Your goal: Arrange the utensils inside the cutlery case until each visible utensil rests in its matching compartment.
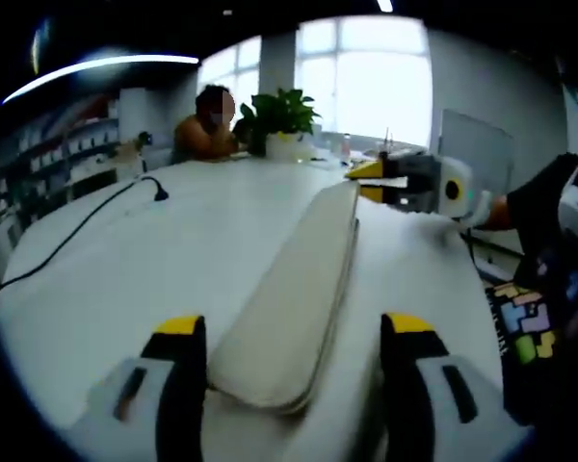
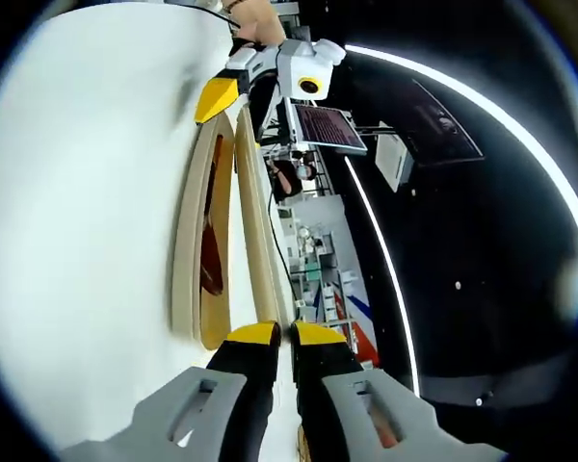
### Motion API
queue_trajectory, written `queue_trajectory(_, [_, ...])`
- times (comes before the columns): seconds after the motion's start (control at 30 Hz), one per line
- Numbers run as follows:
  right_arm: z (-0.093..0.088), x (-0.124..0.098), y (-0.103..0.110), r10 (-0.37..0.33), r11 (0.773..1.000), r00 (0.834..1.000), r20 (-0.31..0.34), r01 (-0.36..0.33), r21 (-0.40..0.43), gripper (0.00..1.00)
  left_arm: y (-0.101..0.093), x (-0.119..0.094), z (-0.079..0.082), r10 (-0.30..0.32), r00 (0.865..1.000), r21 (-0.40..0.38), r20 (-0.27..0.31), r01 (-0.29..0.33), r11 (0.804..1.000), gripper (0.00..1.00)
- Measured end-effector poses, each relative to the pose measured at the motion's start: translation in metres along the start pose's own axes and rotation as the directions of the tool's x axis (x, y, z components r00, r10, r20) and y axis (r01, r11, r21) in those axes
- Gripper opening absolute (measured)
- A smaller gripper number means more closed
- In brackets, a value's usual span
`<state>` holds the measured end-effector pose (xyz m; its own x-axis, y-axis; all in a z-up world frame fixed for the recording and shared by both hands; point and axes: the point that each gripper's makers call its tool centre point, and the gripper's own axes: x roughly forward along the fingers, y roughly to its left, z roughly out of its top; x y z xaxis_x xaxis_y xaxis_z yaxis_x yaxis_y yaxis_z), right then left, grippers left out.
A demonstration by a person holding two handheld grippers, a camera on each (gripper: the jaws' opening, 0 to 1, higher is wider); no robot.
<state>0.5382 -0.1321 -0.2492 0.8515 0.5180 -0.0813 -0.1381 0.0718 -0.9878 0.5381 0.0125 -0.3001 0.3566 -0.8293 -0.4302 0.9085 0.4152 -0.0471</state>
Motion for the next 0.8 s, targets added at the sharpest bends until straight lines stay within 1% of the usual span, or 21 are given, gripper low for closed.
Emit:
queue_trajectory(0.1, [-0.001,0.000,0.007,0.034,0.999,0.999,0.010,-0.034,0.018,0.04,0.001,0.002,-0.002,0.000,1.000,-0.005,-0.009,0.000,1.000,0.74])
queue_trajectory(0.23, [-0.001,0.000,0.017,0.069,0.998,0.997,0.024,-0.069,-0.001,0.04,0.004,0.003,-0.004,0.014,1.000,-0.007,-0.022,-0.014,1.000,0.75])
queue_trajectory(0.37, [-0.001,-0.003,0.021,0.093,0.996,0.995,0.037,-0.092,-0.015,0.04,0.004,0.003,-0.002,0.011,1.000,-0.013,-0.013,-0.011,1.000,0.72])
queue_trajectory(0.47, [-0.001,-0.004,0.028,0.127,0.992,0.991,0.037,-0.126,-0.019,0.08,0.005,0.003,-0.002,0.013,1.000,-0.019,-0.009,-0.014,1.000,0.70])
queue_trajectory(0.5, [-0.001,-0.004,0.034,0.157,0.988,0.987,0.037,-0.156,-0.011,0.09,0.005,0.003,-0.001,0.014,1.000,-0.021,-0.008,-0.014,1.000,0.70])
queue_trajectory(0.57, [-0.004,-0.005,0.031,0.157,0.988,0.987,0.036,-0.157,-0.002,0.07,0.006,0.003,-0.001,0.014,1.000,-0.027,-0.009,-0.014,1.000,0.68])
queue_trajectory(0.67, [-0.004,-0.006,0.032,0.213,0.972,0.975,0.062,-0.217,0.085,0.09,0.006,0.002,-0.002,0.009,1.000,-0.028,-0.013,-0.009,1.000,0.66])
queue_trajectory(0.73, [-0.004,-0.007,0.029,0.227,0.961,0.971,0.079,-0.236,0.146,0.12,0.007,0.002,-0.002,0.009,1.000,-0.032,-0.008,-0.010,0.999,0.64])
queue_trajectory(0.8, [-0.009,-0.006,0.027,0.247,0.942,0.966,0.083,-0.259,0.215,0.16,0.007,0.002,-0.002,0.011,1.000,-0.036,-0.003,-0.011,0.999,0.63])
